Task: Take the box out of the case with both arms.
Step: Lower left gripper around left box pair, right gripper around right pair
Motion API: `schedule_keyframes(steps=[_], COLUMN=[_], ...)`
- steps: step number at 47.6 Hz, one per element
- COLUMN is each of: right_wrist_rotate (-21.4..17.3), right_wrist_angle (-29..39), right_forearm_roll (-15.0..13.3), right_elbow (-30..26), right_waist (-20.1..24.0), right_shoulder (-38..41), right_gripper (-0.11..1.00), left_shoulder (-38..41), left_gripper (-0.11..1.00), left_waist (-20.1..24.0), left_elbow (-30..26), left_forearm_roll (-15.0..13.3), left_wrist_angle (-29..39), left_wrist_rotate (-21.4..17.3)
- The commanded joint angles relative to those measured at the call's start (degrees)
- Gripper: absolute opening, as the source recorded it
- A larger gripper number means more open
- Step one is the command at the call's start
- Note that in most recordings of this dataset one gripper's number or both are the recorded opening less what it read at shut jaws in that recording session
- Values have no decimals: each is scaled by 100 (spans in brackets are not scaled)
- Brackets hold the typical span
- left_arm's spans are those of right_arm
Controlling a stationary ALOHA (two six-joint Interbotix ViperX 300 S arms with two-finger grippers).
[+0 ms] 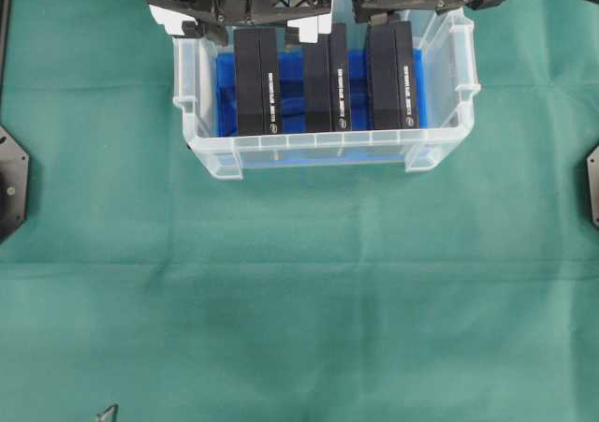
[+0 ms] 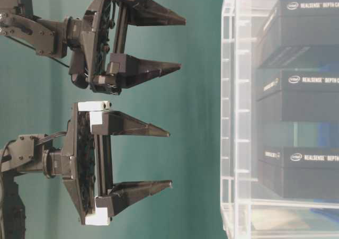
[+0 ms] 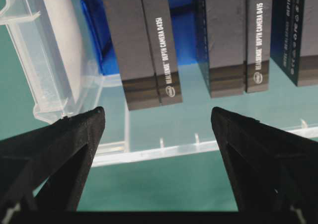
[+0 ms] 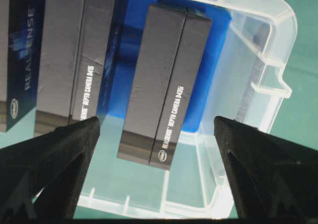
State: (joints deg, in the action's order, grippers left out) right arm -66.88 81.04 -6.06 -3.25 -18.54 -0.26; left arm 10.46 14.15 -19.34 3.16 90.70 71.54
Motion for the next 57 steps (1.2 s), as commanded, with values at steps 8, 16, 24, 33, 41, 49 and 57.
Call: schedule_keyframes(steps=[8,16,24,33,41,49,57], right_wrist_rotate=[9,9,18,9,9,9,0], right_wrist_angle=[-9,-9,-9,-18,-35,-35,-123], right_forearm_roll=[-9,-9,-9,-9,-9,-9,-9], right_elbow=[-114,-114,-105,-114,-70,-18,70], right_waist=[9,9,9,9,9,9,18], right_shoulder=[-88,-88,-79,-79,-88,-79,-35], right_gripper=[93,93,93,93,93,93,93], left_shoulder=[-105,-97,-97,-97,-97,-114,-141], left_gripper=[84,84,84,84,84,84,84], left_waist=[18,9,9,9,9,9,9], left_elbow=[-97,-97,-97,-97,-97,-44,185], left_forearm_roll=[26,26,26,18,44,105,158], left_wrist_angle=[9,9,9,9,9,-26,-211], left_wrist_rotate=[0,0,0,0,9,9,9])
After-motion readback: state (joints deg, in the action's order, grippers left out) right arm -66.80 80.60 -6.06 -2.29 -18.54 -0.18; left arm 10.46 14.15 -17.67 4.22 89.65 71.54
